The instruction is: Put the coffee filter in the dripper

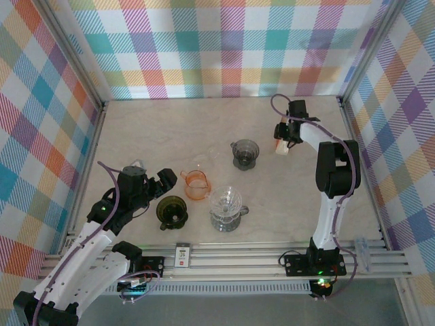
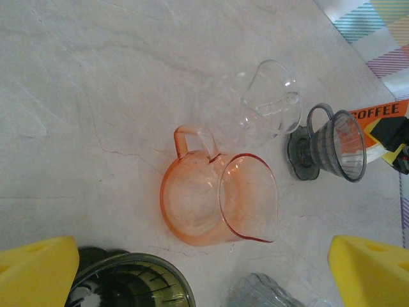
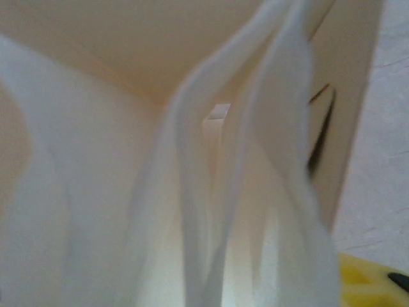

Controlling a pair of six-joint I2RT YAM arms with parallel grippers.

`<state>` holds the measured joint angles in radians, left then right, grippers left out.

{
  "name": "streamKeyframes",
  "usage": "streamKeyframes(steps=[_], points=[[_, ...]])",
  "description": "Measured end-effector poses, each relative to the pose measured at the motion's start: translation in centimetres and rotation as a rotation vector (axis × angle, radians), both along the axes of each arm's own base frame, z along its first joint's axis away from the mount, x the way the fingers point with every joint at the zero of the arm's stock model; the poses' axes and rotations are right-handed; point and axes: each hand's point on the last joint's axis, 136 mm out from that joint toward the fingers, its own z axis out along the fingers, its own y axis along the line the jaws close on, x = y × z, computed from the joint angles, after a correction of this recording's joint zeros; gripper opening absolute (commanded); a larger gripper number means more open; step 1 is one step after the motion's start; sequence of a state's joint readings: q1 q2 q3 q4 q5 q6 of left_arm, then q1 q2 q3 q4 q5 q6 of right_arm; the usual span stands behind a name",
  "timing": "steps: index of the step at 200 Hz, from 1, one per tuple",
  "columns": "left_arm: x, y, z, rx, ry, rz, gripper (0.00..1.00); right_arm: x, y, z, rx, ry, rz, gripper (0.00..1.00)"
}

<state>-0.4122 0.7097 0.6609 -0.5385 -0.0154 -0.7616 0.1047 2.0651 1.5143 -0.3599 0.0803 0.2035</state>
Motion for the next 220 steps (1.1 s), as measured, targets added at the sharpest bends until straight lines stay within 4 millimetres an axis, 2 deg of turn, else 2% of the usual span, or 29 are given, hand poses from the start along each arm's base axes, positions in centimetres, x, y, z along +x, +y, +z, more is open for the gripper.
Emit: streamKeyframes(steps=[92, 148, 163, 176, 188, 204, 220], points=[[0.2, -0.2, 0.3, -0.005, -0.016, -0.010, 1.00, -5.5, 2.2, 1.4, 0.053, 0.006, 0.210, 0.52], [0.2, -0.3, 0.8, -0.003, -0.031, -0.017, 1.00, -8.0, 2.0, -0.4, 0.034, 0.056, 0.247, 0.56], [0.2, -0.3, 0.9, -0.006, -0.032, -0.020, 1.00, -8.2, 2.2, -0.5, 0.033, 0.059, 0.252, 0.61], [0.2, -0.4, 0.9, -0.008, -0.031, -0.023, 1.00, -8.2, 2.2, -0.6, 0.027, 0.057, 0.253, 0.72], [0.2, -0.4, 0.9, -0.008, -0.031, -0.023, 1.00, -8.2, 2.2, -0.7, 0.021, 0.057, 0.248, 0.79], [0.2, -0.4, 0.9, -0.010, -0.031, -0.025, 1.00, -8.6, 2.1, -0.6, 0.021, 0.059, 0.236, 0.82], [0.2, -0.4, 0.9, -0.010, -0.030, -0.026, 1.00, -9.1, 1.9, 0.2, 0.023, 0.044, 0.216, 0.83]])
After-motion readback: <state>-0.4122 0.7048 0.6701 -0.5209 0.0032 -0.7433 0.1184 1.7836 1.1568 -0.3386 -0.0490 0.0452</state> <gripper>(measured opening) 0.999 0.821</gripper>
